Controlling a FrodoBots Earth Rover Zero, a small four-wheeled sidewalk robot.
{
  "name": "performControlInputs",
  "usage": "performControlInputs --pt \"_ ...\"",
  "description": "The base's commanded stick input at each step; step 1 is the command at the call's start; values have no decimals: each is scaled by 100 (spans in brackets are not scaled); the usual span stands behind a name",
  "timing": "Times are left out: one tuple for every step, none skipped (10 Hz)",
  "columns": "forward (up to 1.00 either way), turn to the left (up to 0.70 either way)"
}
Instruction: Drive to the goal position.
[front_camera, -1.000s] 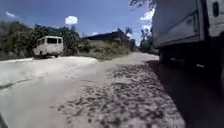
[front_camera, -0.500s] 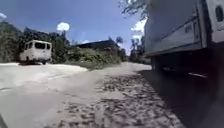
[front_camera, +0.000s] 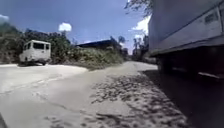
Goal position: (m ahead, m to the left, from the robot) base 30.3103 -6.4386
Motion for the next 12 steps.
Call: performControlInputs --pt "85 -14" --pt "85 -17" --pt "85 -20" --pt "85 -22" --pt "85 -25" --pt "85 2" --pt "85 -34" --pt "85 -34" --pt "85 -34" --pt "85 -34" --pt "85 -34" --pt "85 -22"
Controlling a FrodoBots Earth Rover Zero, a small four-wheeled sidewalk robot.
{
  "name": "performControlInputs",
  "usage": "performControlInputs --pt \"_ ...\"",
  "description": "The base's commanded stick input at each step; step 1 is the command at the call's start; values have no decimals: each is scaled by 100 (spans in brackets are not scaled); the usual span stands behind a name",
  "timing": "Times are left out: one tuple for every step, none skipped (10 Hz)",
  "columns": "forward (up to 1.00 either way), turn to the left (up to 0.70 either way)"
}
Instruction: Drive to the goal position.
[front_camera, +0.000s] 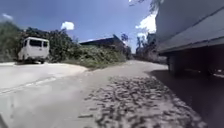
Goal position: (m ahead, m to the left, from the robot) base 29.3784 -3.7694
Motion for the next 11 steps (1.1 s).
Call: performControlInputs --pt "85 -8" --pt "85 0" --pt "85 0" --pt "85 1" --pt "85 -6" --pt "85 -20" --pt "85 -32" --pt "85 -34" --pt "85 -34" --pt "85 -34" --pt "85 -34"
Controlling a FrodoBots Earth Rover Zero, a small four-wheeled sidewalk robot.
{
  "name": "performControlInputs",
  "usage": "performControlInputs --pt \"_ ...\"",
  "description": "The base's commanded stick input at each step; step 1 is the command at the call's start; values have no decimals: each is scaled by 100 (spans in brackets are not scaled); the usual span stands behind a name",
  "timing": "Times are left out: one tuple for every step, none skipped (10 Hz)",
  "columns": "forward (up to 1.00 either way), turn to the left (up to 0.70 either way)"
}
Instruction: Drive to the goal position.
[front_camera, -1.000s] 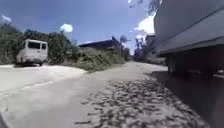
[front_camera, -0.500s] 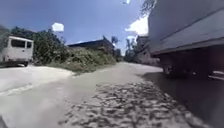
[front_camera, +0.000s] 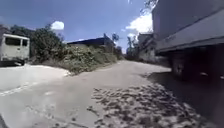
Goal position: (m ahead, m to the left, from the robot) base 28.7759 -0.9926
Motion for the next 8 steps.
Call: performControlInputs --pt "85 -34" --pt "85 -34" --pt "85 -34" --pt "85 -34" --pt "85 -34" --pt "85 -16" --pt "85 5" --pt "85 10"
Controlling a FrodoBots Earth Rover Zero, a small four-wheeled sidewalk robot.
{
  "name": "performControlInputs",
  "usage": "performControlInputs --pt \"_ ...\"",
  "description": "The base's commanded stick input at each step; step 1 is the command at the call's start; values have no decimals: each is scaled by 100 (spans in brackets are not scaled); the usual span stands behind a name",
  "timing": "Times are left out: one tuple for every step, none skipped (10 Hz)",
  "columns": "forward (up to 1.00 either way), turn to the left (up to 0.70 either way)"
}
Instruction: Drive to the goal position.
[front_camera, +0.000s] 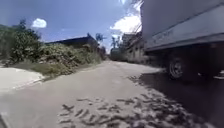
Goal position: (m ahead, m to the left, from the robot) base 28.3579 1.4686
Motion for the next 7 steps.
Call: performControlInputs --pt "85 6" --pt "85 4" --pt "85 0" --pt "85 4" --pt "85 5" --pt "85 2" --pt "85 0"
